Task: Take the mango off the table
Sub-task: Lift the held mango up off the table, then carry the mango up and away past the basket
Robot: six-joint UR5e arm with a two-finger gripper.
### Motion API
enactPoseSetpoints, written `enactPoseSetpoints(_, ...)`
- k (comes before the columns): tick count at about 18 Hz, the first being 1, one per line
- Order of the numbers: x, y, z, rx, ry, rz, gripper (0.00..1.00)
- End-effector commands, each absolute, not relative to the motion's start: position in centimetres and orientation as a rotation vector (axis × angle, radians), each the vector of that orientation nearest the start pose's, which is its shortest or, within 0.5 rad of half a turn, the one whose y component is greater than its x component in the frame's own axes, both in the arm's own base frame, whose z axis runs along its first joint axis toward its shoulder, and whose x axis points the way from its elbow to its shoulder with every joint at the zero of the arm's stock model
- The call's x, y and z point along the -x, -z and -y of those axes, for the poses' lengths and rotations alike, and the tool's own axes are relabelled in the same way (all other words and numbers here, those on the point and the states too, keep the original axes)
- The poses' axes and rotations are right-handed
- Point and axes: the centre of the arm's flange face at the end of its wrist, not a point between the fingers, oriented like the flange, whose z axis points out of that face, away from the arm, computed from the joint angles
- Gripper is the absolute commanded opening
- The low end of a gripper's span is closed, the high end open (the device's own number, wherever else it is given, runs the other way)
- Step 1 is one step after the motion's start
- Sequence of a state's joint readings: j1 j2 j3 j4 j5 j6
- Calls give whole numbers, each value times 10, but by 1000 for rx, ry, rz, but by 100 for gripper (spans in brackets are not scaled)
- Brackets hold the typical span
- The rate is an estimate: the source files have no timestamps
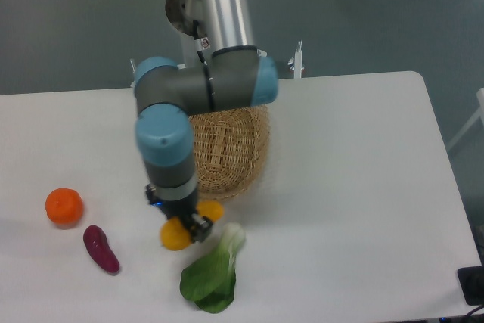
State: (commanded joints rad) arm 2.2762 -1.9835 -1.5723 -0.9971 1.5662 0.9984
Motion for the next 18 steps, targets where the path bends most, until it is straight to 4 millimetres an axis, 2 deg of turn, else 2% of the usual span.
enactPoseSetpoints(4,366,-322,-542,3004,-200,-390,55)
enactPoseSetpoints(11,435,-333,-485,3018,-229,-417,57)
enactPoseSetpoints(14,457,-334,-468,3023,-242,-390,56)
enactPoseSetpoints(18,464,-327,-460,3031,-233,-391,58)
